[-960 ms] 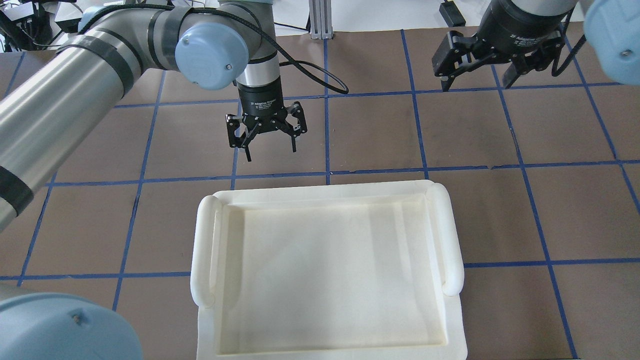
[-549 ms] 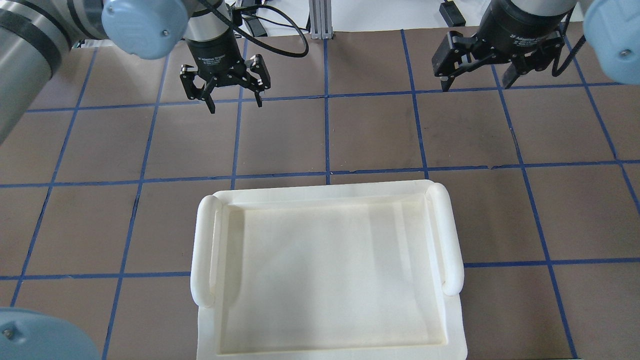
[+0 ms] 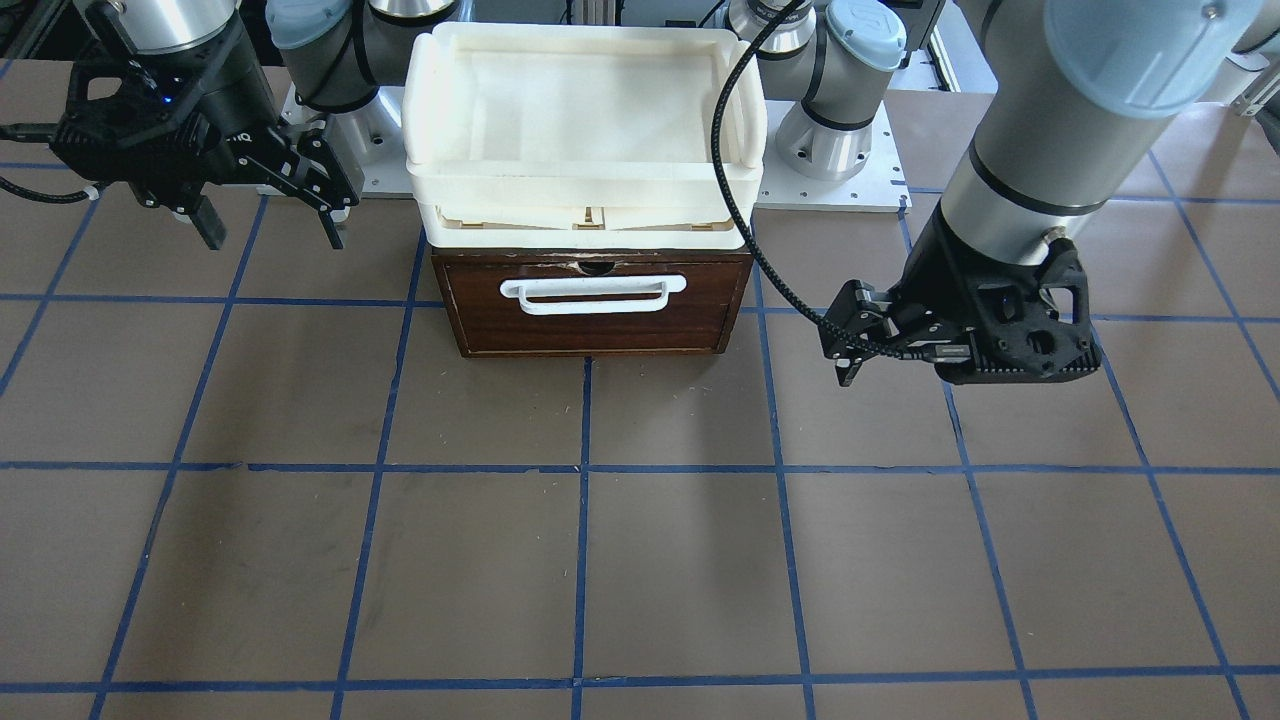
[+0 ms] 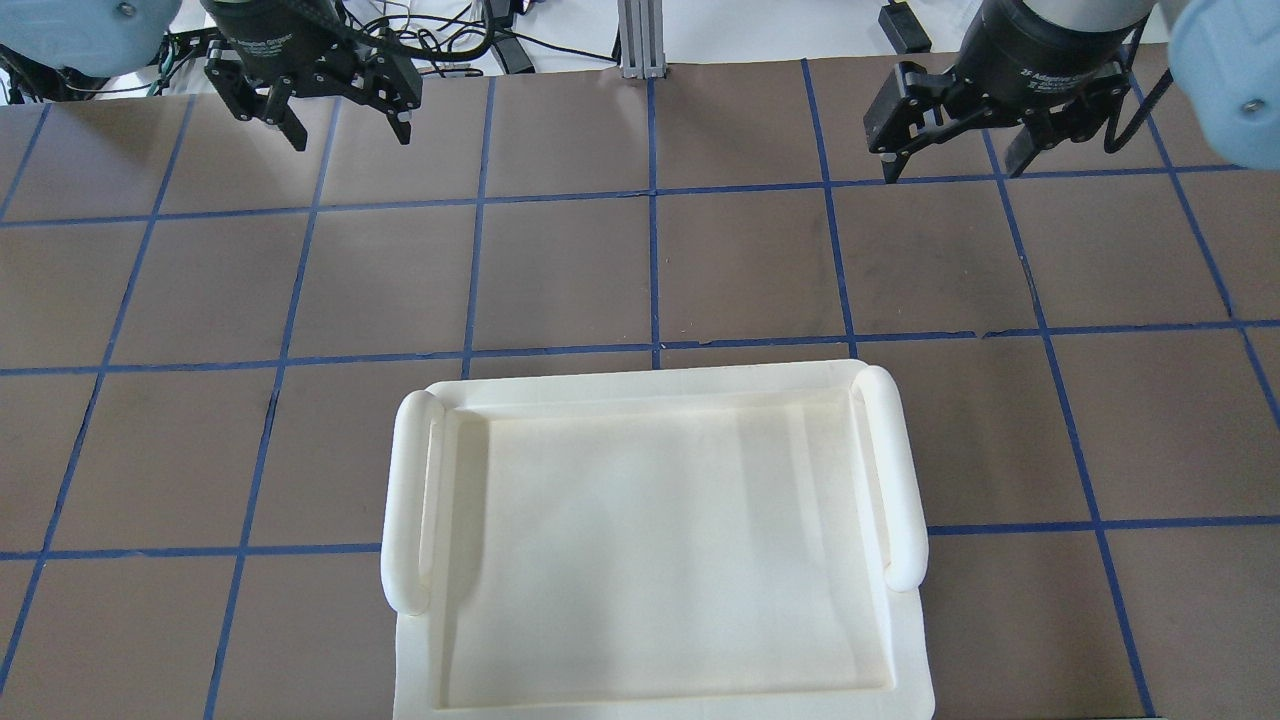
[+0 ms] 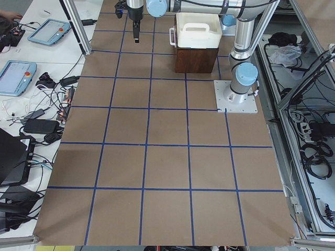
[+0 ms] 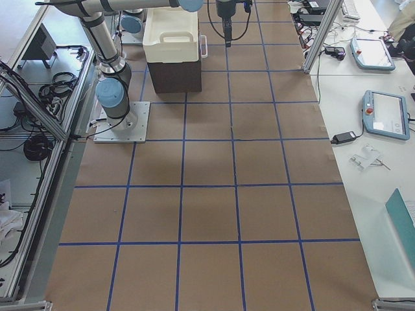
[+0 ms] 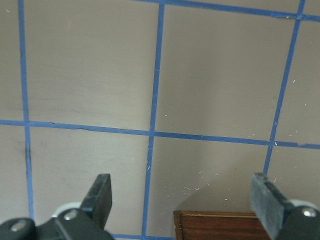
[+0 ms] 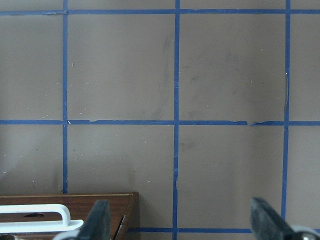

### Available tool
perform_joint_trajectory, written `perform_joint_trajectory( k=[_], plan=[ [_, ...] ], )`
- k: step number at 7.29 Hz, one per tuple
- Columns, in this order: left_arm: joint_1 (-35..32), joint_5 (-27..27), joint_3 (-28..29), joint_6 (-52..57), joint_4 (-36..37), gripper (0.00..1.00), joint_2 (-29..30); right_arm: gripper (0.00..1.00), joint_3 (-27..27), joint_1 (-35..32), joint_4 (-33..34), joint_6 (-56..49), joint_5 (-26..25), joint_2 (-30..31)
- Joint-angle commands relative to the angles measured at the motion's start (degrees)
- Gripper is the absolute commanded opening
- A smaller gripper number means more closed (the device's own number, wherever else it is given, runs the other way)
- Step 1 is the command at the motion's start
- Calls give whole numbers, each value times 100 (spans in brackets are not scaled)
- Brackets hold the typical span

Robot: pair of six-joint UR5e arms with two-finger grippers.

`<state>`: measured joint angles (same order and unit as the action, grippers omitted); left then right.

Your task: Put scissors in drawer and close it

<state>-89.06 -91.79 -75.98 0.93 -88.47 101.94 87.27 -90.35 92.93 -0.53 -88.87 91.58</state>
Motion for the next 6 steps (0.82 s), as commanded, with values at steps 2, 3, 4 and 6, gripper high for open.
perform_joint_trajectory(
  k=[2, 3, 4, 6],
  plan=[
    [222, -85, -600, 320, 170, 100, -517, 100, 0, 0, 6, -9, -7, 0],
    [240, -68, -654, 276, 233, 100, -535, 100, 0, 0, 6, -9, 1, 0],
    [266, -41, -681, 215, 233, 100, -544, 100, 0, 0, 6, -9, 1, 0],
    [275, 37, -681, 154, 233, 100, -535, 100, 0, 0, 6, -9, 1, 0]
  ],
)
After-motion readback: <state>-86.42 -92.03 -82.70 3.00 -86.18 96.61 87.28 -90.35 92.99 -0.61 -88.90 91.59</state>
